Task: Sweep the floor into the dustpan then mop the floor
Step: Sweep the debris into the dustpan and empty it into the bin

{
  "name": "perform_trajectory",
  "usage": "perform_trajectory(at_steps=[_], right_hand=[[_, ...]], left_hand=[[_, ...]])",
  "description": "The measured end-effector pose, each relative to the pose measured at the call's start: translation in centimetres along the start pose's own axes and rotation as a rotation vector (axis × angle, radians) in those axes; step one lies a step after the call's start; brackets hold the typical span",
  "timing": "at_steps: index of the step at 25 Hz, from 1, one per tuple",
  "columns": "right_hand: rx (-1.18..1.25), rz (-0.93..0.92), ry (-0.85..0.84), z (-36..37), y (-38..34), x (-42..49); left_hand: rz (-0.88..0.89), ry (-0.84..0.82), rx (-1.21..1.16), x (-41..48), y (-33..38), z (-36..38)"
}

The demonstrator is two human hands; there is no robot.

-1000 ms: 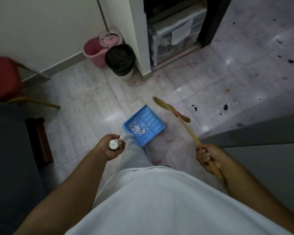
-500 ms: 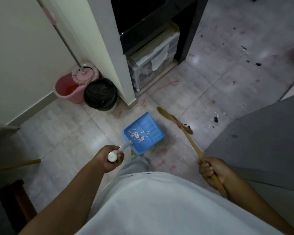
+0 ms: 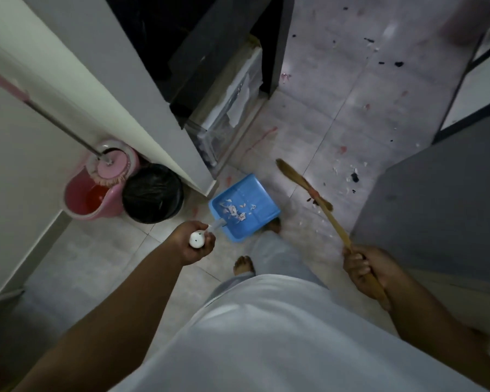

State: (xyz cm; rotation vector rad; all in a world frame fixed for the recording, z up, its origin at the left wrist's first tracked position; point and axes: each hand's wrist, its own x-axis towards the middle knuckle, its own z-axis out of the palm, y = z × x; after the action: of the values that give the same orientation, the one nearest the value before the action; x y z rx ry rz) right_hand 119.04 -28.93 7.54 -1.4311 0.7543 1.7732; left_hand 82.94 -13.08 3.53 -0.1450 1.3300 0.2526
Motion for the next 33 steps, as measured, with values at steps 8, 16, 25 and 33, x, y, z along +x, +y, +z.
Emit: perform_trajectory(at_steps=[8,16,25,33], right_hand=[[0.23,0.046,-0.001,2.0,-4.3,3.8],[0.396,0.096,0.043,3.4,-6.3,5.7],[0.718,0.049,0.081,7.5,-0.9,5.0],[0.847,0.155,0.053,10.7,2.4,7.1]], left_hand=[[-0.066,0.004,0.115,2.4,9.2,7.2],[-0.183,0.045,0.228,5.7,15.9,16.5],[-0.219,0.083,0.499,10.5,22.9,25.2],[-0.191,0.102,0.693,12.8,25.0,28.8]])
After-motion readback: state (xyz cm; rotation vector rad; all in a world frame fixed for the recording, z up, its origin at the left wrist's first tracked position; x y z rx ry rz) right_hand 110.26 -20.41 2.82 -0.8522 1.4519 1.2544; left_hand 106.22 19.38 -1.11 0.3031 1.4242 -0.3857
